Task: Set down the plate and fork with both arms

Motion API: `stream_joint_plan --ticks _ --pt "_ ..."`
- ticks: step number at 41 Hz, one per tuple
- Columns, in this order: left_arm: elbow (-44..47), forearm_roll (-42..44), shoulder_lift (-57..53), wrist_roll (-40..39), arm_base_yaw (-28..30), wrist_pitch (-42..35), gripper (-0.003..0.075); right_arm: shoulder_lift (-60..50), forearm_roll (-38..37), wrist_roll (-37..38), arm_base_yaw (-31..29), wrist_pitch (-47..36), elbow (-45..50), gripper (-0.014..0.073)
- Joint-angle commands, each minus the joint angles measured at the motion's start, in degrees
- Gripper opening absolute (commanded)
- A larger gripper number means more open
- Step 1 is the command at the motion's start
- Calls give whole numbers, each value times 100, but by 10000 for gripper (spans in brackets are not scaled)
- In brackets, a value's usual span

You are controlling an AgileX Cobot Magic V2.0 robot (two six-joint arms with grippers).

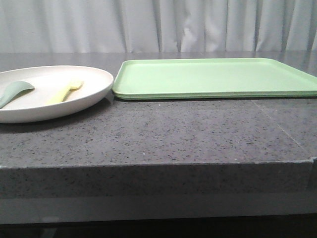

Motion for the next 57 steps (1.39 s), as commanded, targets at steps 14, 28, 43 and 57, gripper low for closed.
stream_joint_plan --ticks 14,28,43,57 --pt "-886 88 1461 0 12 49 -18 1926 0 -28 -29 -367 -1026 -108" --pt "-875 61 1461 0 12 51 561 1926 0 -28 -29 -365 -1021 477" --pt "-902 -169 1546 -11 12 -104 624 1926 0 -28 -29 -365 -1021 601" --pt "-2089 -256 3407 -11 12 743 617 1926 0 -28 -29 -412 -1021 601"
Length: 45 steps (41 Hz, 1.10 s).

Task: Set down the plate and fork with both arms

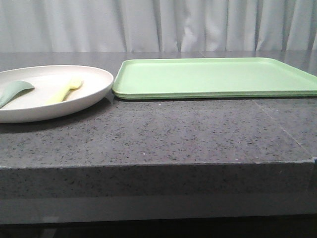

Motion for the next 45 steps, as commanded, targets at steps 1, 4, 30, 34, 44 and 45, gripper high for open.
stream_joint_plan --ticks 1,4,30,34,44,45 --pt "-744 -69 579 -11 12 75 617 38 0 -28 -29 -518 -213 601" --pt "-1193 -107 1121 -11 12 646 617 38 0 -28 -29 -518 -213 601" --pt "-3237 -160 4186 -106 -550 3131 578 38 0 -28 -29 -513 -213 601" --pt "-3237 -160 4395 -106 -550 3181 543 38 0 -28 -29 -513 -208 601" --pt "-3237 -409 4678 -106 -550 3246 482 38 0 -28 -29 -513 -208 601" --pt "-3237 -429 4678 -106 -550 3246 475 38 0 -28 -29 -513 -208 601"
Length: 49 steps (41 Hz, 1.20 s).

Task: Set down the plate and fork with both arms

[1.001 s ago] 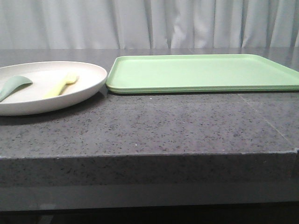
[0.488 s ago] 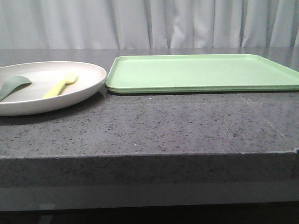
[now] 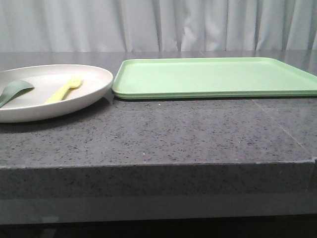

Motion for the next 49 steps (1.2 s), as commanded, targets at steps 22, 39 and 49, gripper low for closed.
stream_joint_plan --ticks 22,39,49 --pt "-176 -224 -169 -60 -40 -133 -18 52 0 -28 -29 -489 -209 601" --pt "-176 -1947 -592 878 799 -136 -18 57 0 -28 -29 -489 -209 601" --pt "-342 -3173 -709 1500 1219 18 -18 57 0 -28 -29 -489 -209 601"
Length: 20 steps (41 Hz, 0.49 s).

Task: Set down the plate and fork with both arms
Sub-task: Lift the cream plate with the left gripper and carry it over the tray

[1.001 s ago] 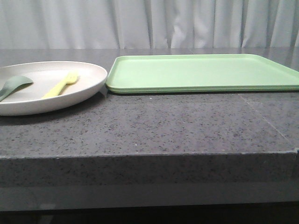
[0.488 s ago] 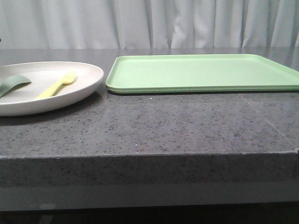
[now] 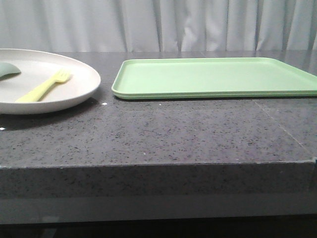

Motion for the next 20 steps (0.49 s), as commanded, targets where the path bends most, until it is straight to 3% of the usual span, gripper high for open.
stream_joint_plan --ticks 1,10,20 --pt "-308 -657 -272 95 28 -102 -18 48 0 -28 -29 -489 -209 601" --pt "-846 -891 -213 95 -288 -159 -18 48 0 -28 -29 -484 -209 601" --pt "-1771 -928 573 -46 -1410 -171 -18 48 0 -28 -29 -488 -209 601"
